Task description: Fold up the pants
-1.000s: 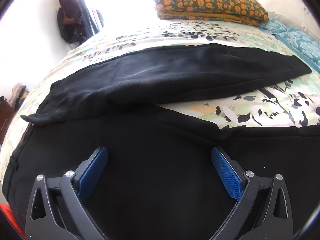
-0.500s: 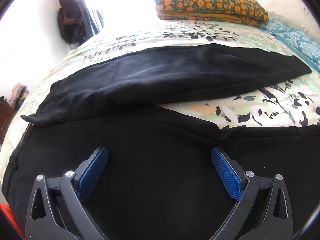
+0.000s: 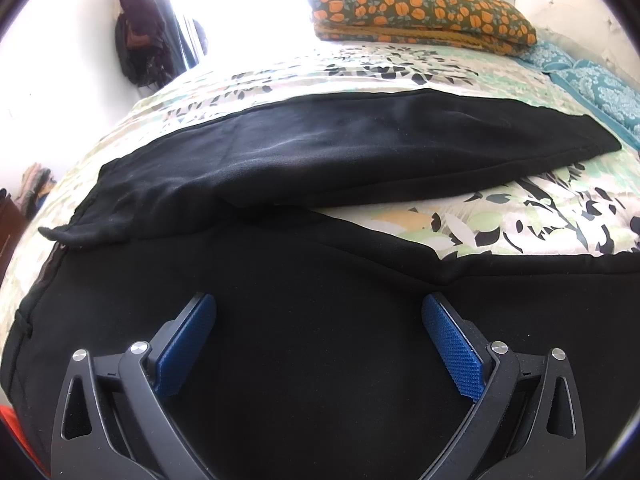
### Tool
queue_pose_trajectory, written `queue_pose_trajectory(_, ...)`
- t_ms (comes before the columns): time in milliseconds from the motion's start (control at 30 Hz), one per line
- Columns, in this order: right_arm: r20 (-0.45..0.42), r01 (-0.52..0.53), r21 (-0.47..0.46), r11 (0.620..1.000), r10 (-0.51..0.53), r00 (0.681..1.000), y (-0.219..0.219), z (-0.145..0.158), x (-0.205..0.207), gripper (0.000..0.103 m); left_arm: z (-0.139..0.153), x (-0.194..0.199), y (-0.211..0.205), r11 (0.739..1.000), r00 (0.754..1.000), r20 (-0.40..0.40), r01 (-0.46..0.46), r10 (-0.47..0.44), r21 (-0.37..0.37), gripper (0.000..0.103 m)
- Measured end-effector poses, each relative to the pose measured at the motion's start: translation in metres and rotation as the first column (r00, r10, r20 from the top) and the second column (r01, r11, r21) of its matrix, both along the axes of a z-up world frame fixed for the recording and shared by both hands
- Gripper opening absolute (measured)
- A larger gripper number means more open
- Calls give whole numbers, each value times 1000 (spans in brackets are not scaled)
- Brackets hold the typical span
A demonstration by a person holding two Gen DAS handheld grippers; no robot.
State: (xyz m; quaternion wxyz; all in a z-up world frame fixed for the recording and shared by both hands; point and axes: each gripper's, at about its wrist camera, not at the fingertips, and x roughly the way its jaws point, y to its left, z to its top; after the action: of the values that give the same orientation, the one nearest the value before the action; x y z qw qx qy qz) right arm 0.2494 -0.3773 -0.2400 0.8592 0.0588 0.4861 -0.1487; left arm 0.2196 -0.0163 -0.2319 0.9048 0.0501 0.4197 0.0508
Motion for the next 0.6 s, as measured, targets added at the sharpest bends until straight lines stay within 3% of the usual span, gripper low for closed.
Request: queue_pose_trajectory(600,0,0,0,1000,0,1000,0,0,0,103,6,-3,0,1000,1000,-22,-6,6,2,102)
